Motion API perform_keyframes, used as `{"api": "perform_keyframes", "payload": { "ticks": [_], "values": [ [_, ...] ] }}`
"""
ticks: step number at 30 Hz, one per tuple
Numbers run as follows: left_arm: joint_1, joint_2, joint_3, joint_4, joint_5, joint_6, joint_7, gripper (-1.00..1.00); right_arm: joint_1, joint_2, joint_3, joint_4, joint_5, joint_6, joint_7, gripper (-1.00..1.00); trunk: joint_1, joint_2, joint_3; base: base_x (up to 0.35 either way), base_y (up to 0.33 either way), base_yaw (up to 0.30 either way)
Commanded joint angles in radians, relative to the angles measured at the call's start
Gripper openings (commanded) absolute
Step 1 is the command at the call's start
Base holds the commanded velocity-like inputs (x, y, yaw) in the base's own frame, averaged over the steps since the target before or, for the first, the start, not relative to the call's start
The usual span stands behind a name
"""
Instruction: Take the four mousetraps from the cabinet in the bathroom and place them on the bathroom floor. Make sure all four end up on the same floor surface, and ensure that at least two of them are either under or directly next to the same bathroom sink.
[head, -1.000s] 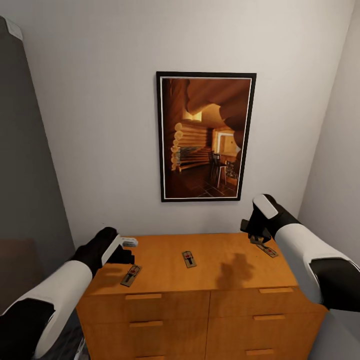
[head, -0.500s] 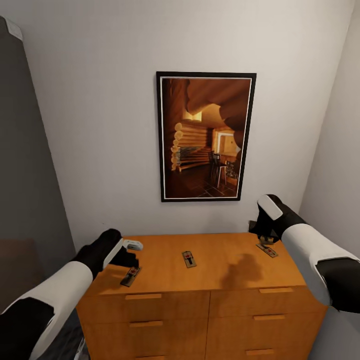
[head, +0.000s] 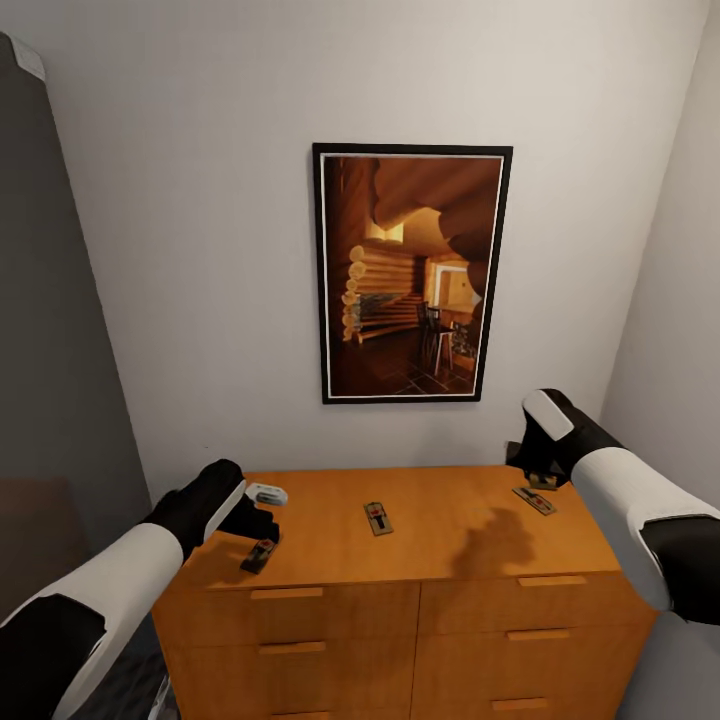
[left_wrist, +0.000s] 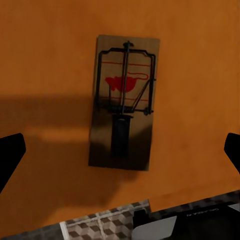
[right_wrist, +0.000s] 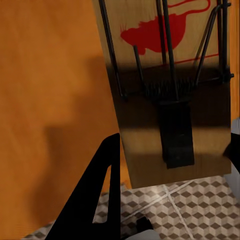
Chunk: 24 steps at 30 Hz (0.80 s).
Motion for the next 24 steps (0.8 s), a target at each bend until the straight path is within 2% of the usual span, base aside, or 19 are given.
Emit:
{"api": "perform_keyframes", "payload": {
  "ticks": [1,9,10,13,15,18,20,21,24],
  "values": [
    [-0.001,0.002,-0.008,-0.001,0.010,0.004,0.003,1.00,-0.001,-0.002,0.009,-0.001,-0.013,0.004,-0.009,-1.00,0.000,-0.002,-0.002,0.000,0.000,0.000],
    [-0.002,0.002,-0.013,0.050,0.010,0.007,-0.016,1.00,-0.008,-0.014,0.018,-0.001,-0.013,0.004,-0.009,-1.00,0.000,-0.002,-0.002,0.000,0.000,0.000],
    [-0.003,0.002,-0.025,0.081,0.010,0.007,-0.025,1.00,-0.010,-0.026,0.019,-0.001,-0.012,0.004,-0.010,-1.00,0.000,-0.002,-0.002,0.000,0.000,0.000],
    [-0.003,0.001,-0.030,0.096,0.010,0.008,-0.037,1.00,-0.012,-0.032,0.024,-0.001,-0.012,0.004,-0.010,-1.00,0.000,-0.002,-0.002,0.000,0.000,0.000],
    [-0.006,0.001,-0.033,0.123,0.010,0.008,-0.065,1.00,-0.015,-0.041,0.047,-0.001,-0.013,0.004,-0.010,-1.00,0.000,-0.002,-0.002,0.000,0.000,0.000],
    [-0.035,0.000,-0.034,0.157,0.009,0.008,-0.083,1.00,-0.016,-0.050,0.074,-0.001,-0.013,0.004,-0.009,-1.00,0.000,-0.002,-0.002,0.000,0.000,0.000],
    [-0.104,-0.006,-0.044,0.224,0.006,0.008,-0.092,1.00,-0.017,-0.058,0.094,-0.001,-0.013,0.004,-0.008,-1.00,0.000,-0.002,-0.002,0.000,0.000,0.000],
    [-0.128,-0.010,-0.048,0.246,0.005,0.008,-0.094,1.00,-0.020,-0.062,0.097,-0.001,-0.013,0.004,-0.008,-1.00,0.000,-0.002,-0.002,0.000,0.000,0.000],
    [-0.154,-0.016,-0.051,0.271,0.004,0.008,-0.095,1.00,-0.027,-0.067,0.102,-0.001,-0.013,0.004,-0.005,-1.00,0.000,-0.002,-0.002,0.000,0.000,0.000]
  ]
}}
